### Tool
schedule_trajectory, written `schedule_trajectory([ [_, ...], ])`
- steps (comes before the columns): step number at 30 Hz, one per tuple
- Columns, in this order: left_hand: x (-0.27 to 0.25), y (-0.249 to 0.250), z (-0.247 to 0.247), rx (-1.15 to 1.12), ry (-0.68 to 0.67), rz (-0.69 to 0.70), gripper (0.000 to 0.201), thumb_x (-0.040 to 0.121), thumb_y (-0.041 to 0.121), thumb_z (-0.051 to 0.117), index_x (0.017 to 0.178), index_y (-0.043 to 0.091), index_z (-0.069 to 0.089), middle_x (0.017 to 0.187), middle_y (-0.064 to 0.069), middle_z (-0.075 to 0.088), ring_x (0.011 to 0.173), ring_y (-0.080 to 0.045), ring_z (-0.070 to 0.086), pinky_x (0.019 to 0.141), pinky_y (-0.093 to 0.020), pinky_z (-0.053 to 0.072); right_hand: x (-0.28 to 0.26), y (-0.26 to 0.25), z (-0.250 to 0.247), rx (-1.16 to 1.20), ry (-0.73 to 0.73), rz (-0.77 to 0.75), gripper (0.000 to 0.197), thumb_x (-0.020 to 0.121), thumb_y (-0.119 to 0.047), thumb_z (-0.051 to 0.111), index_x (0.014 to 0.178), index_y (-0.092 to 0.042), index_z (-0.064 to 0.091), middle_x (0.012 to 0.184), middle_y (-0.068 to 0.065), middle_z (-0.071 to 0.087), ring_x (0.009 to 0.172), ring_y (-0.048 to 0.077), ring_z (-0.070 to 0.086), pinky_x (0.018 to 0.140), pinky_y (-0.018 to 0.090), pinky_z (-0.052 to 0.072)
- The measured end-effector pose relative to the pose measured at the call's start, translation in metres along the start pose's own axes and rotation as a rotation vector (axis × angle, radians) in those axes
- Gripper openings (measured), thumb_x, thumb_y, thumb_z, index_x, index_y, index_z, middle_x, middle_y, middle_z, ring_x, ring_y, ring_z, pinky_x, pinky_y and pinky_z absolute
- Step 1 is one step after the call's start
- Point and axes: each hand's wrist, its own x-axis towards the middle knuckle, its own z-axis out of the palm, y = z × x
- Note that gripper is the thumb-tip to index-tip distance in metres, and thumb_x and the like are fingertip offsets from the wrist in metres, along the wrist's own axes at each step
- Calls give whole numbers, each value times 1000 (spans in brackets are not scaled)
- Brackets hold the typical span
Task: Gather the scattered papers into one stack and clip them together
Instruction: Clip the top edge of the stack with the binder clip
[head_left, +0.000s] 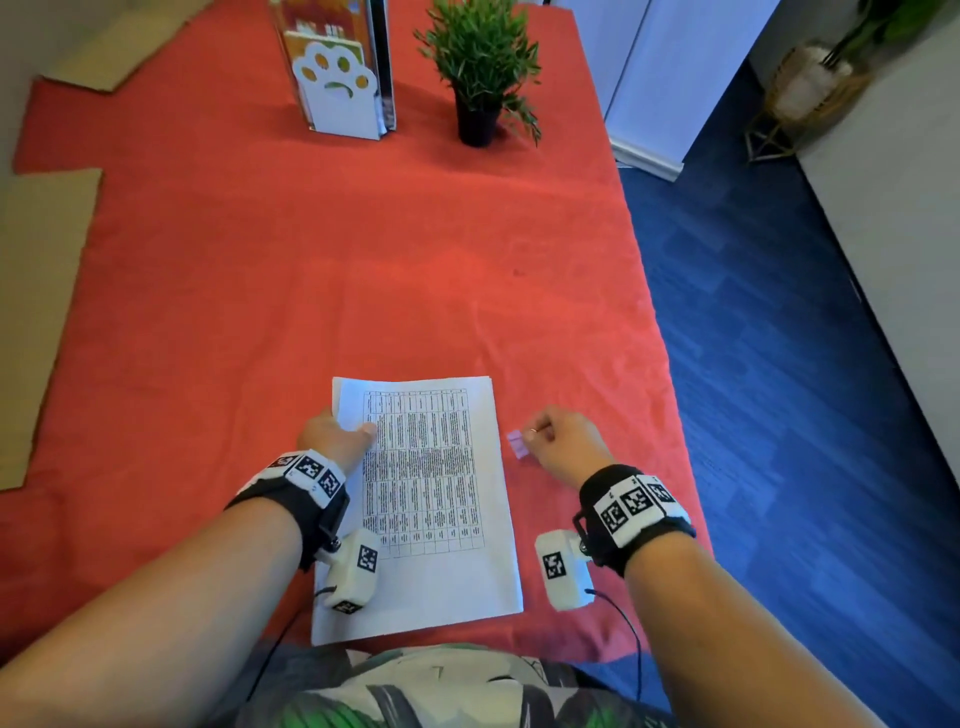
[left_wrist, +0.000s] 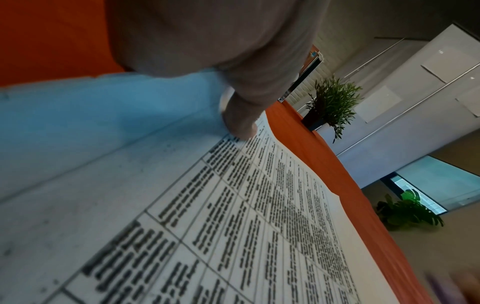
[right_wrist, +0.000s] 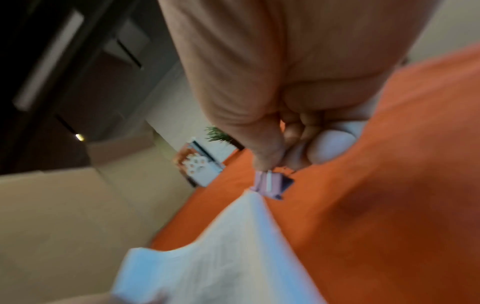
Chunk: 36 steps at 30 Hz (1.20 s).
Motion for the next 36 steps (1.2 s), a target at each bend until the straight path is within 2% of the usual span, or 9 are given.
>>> schedule_trajectory([
  [5,6,-5,1,-66,18,28,49,82,30,66,116,-4,56,120,-21,62,106,-38,61,87,-43,54,6,-30,58,130,-169,-130,22,88,-10,58,69,-21,53,47,-22,61,49,-3,50,53,13,40],
  [11,15,1,-8,46,-40,136,18,78,20,67,69,9,56,69,-4,59,65,-25,58,51,-26,44,19,-22,85,238,-179,-82,13,84,-14,63,74,-20,58,95,3,70,84,12,65,82,32,57],
  [13,23,4,-16,125,-33,241,17,72,14,69,87,11,60,81,-4,61,76,-24,61,62,-28,47,21,-20,85,266,-178,-80,12,86,-10,62,76,-16,57,95,0,69,80,5,64,82,28,58],
  [17,40,17,-36,375,-88,455,78,70,15,75,138,18,37,132,-6,55,117,-26,56,96,-31,45,23,-15,90,310,-173,-94,14,85,-9,63,74,-15,56,93,1,69,85,8,68,76,21,56],
  [21,46,42,-36,863,-98,547,43,83,34,61,124,26,49,121,2,62,112,-24,57,95,-40,40,24,-13,93,321,-175,-73,10,84,-10,64,77,-14,58,92,2,65,87,20,62,91,45,53],
  [27,57,38,-21,662,-140,479,6,89,32,54,92,29,51,89,6,60,89,-21,55,93,-45,38,28,-12,97,389,-235,-65,19,86,-5,60,73,-16,53,92,-2,64,88,15,60,81,29,50],
  [30,58,29,-17,467,-116,502,12,85,23,61,81,26,51,81,4,59,87,-25,60,81,-37,45,31,-20,90,384,-222,-80,18,89,-3,58,75,-13,53,66,-11,65,65,1,60,63,13,44],
  [33,57,24,-14,372,-84,503,17,83,19,64,75,26,51,81,4,62,86,-23,59,85,-41,47,42,-35,78,191,-73,-242,14,89,-12,60,76,-13,57,73,-13,60,60,-12,58,53,4,40],
  [36,60,21,-11,327,-35,492,22,82,17,65,69,26,50,73,9,59,76,-18,57,85,-38,46,60,-52,72,-83,59,-486,17,88,-25,64,75,-13,62,81,-1,55,68,6,53,60,8,38],
])
